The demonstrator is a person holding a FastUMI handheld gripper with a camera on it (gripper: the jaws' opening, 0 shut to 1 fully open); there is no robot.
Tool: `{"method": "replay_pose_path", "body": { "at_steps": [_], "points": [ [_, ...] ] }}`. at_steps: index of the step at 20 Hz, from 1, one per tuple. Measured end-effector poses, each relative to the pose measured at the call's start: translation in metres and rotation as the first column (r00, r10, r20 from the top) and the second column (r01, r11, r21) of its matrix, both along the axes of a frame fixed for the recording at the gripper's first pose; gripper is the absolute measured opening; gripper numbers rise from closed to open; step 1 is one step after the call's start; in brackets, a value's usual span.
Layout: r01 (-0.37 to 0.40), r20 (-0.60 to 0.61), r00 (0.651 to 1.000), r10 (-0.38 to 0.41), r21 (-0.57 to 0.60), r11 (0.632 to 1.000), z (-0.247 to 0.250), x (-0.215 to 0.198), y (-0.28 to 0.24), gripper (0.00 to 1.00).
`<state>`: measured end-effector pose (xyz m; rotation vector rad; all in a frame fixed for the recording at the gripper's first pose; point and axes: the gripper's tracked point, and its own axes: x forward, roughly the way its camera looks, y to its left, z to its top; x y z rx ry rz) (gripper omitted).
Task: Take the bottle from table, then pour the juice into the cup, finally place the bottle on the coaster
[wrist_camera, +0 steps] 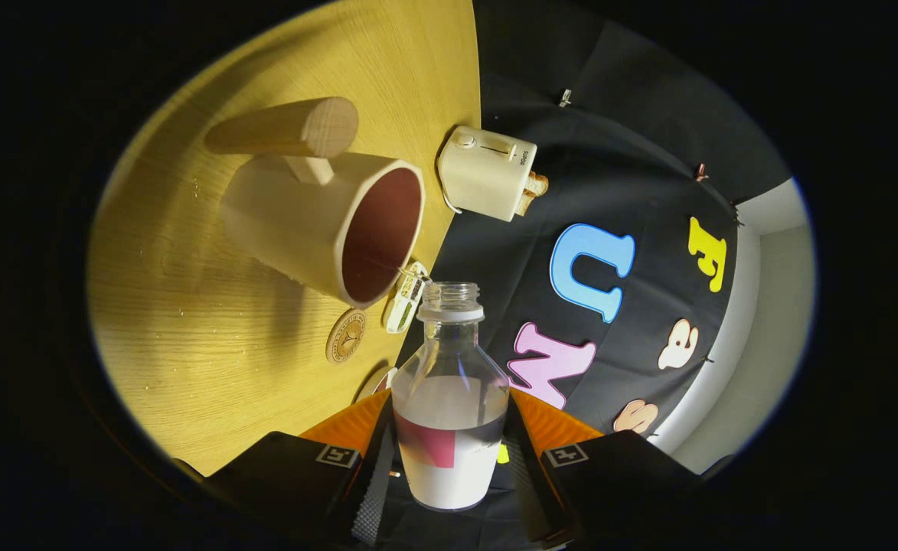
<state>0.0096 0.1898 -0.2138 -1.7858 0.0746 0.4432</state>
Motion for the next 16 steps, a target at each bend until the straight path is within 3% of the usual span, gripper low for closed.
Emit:
{"method": "replay_pose_path", "body": {
  "at_steps": [16],
  "points": [
    [-0.043,0.008,0.999,0.044,-0.051,0.998,-0.0019,0.0032,0.0028,0.72]
  ]
}}
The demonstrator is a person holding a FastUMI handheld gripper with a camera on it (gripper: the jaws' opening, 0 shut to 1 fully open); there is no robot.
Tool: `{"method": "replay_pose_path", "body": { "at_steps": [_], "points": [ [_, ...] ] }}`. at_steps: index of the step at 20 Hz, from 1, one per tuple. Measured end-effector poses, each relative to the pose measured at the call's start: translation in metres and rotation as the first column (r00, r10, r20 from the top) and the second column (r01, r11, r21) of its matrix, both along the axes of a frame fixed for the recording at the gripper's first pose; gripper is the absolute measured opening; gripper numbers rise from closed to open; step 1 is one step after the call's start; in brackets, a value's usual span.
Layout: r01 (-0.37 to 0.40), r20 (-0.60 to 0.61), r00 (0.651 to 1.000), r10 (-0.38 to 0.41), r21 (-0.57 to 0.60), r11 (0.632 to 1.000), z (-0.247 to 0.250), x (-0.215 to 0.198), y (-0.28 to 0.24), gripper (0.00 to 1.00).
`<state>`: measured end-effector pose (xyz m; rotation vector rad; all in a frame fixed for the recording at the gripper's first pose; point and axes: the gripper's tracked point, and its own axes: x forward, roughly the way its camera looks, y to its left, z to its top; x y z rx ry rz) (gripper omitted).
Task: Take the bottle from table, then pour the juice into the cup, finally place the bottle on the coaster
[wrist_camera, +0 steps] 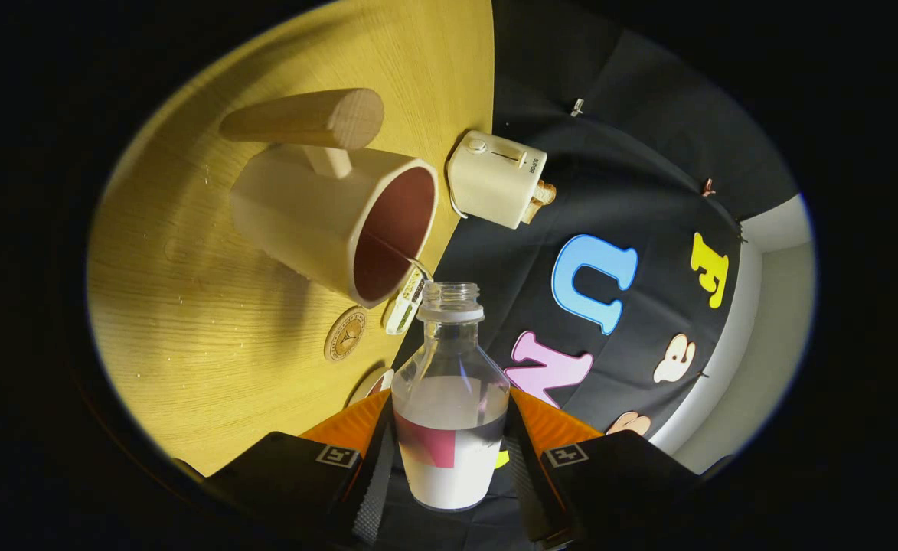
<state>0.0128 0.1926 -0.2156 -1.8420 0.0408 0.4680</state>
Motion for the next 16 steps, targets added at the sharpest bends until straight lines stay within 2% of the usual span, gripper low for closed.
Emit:
{"method": "replay_pose_path", "body": {
  "at_steps": [8,16],
  "points": [
    [-0.037,0.016,0.999,0.037,-0.025,0.999,0.0010,0.0014,0.0028,0.72],
    [-0.113,0.051,0.992,0.117,-0.074,0.991,0.0063,0.0047,0.0105,0.72]
  ]
}}
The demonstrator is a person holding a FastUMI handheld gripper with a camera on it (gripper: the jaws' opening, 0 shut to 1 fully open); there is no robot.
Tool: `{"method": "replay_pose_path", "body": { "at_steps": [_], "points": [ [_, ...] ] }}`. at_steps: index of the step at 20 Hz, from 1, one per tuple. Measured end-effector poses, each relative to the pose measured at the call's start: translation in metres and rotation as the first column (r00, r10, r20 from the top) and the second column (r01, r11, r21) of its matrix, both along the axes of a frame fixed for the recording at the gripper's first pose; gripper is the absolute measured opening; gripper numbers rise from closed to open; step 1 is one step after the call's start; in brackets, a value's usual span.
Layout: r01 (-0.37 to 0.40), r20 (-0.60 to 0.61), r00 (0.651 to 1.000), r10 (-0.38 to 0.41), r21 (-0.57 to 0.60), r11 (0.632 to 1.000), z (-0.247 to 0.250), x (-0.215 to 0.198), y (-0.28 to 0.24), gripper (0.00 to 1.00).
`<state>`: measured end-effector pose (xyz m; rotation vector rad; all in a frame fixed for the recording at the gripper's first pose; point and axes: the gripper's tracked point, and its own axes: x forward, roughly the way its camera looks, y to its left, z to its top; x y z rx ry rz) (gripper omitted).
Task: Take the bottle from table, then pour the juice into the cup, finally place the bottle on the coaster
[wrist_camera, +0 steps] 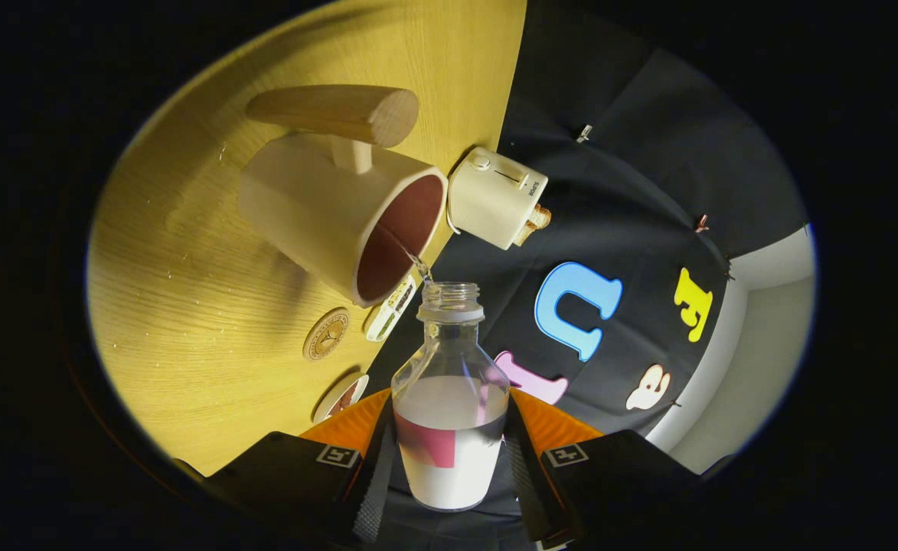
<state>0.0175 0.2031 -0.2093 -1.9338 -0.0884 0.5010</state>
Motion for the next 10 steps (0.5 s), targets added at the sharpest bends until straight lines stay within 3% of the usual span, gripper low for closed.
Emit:
{"method": "replay_pose_path", "body": {
  "at_steps": [10],
  "points": [
    [-0.058,0.034,0.998,0.059,-0.053,0.997,0.0030,0.0012,0.0033,0.72]
  ]
}}
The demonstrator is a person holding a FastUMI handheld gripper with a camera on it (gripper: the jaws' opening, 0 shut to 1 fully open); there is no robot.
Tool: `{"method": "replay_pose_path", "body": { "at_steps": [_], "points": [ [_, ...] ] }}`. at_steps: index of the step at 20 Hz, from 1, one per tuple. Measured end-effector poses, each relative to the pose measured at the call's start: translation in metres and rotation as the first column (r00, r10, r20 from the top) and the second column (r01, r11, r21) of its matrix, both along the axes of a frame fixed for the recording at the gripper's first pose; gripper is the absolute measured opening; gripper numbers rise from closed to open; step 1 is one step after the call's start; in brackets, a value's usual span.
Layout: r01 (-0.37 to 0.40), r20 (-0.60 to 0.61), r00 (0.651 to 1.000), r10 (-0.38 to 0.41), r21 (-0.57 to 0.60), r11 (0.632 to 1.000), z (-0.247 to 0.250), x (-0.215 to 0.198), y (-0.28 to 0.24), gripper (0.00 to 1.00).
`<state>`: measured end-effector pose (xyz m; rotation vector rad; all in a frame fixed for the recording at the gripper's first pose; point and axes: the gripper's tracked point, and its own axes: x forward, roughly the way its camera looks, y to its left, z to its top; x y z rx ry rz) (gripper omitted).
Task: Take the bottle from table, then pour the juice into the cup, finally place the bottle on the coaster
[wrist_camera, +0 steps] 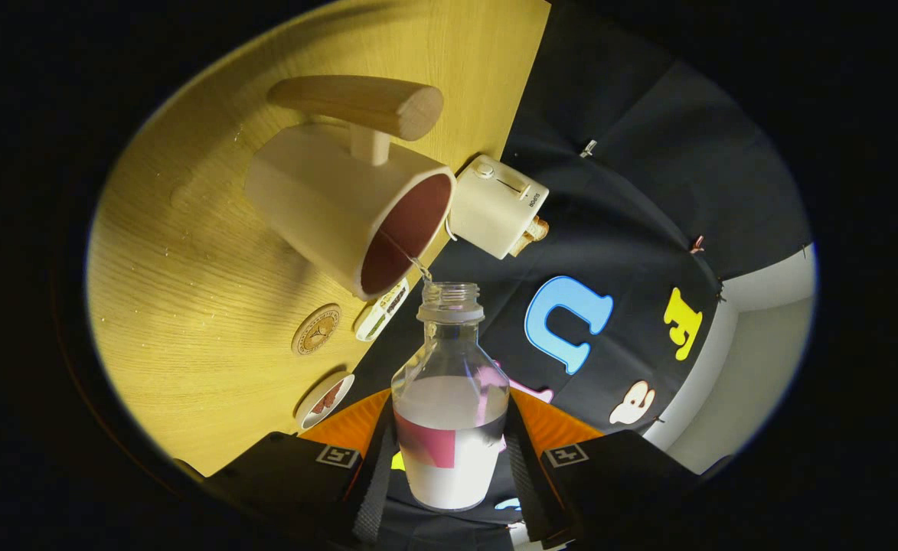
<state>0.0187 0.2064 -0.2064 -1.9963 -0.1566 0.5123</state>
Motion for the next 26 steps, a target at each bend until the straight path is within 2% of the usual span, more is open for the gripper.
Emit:
{"method": "replay_pose_path", "body": {
  "at_steps": [6,14,26],
  "points": [
    [-0.020,0.009,1.000,0.020,-0.029,0.999,-0.002,-0.003,0.001,0.72],
    [-0.137,0.046,0.989,0.143,-0.114,0.984,0.003,-0.002,0.014,0.72],
    [-0.240,0.087,0.960,0.265,-0.226,0.944,0.002,-0.004,0.024,0.72]
  ]
}}
